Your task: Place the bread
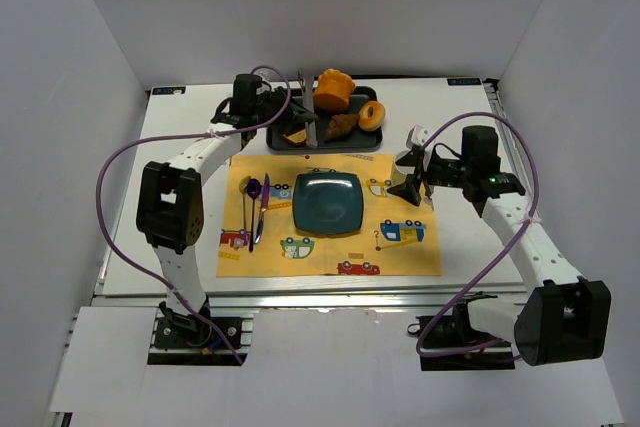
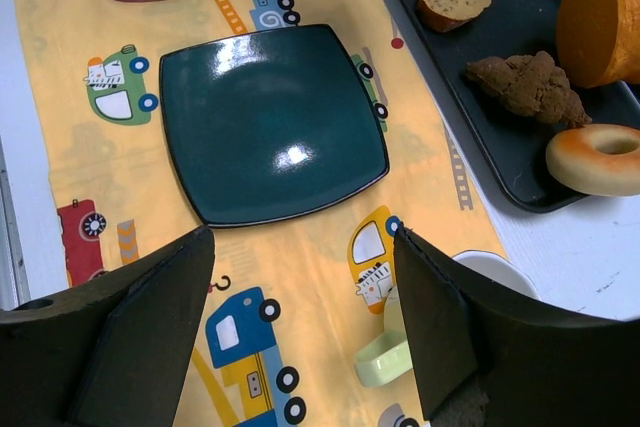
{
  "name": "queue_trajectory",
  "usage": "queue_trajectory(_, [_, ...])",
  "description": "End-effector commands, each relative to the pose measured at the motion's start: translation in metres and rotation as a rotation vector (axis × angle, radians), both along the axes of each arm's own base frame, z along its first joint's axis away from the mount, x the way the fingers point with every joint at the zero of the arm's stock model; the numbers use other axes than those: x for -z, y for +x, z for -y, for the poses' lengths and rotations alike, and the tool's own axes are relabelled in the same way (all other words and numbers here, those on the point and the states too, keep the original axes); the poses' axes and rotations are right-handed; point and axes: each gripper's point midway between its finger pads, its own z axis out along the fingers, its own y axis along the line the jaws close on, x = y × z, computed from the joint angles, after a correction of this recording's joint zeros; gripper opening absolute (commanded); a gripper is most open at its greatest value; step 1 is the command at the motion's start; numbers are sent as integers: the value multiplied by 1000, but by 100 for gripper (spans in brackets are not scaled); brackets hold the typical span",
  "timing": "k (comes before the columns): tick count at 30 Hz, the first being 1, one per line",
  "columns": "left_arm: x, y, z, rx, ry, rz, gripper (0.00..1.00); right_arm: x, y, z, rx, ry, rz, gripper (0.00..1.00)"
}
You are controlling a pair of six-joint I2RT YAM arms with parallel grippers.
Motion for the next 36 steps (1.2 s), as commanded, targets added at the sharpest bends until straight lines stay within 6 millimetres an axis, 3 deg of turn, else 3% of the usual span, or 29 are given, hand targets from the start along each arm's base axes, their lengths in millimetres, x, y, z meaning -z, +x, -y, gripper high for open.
queue_trajectory(1, [-23,-4,3,19,-22,40,43,-7,1,0,-6,19,31,77])
queue_trajectory(10, [-15,-9,-6,21,71,33,43,-5,1,0,-5,18,29,77])
queue_trajectory(20, [-19,-9,1,-1,4,27,43,-2,-1,1,-4,16,26,77])
queue_trajectory(26, [-38,-11,5,-42,-107,22,44,1,-2,3,-2,9,25,77])
queue_trajectory(36, [-50,-16,-1,-119,-196,-16,46,0,-2,2,-6,15,28,77])
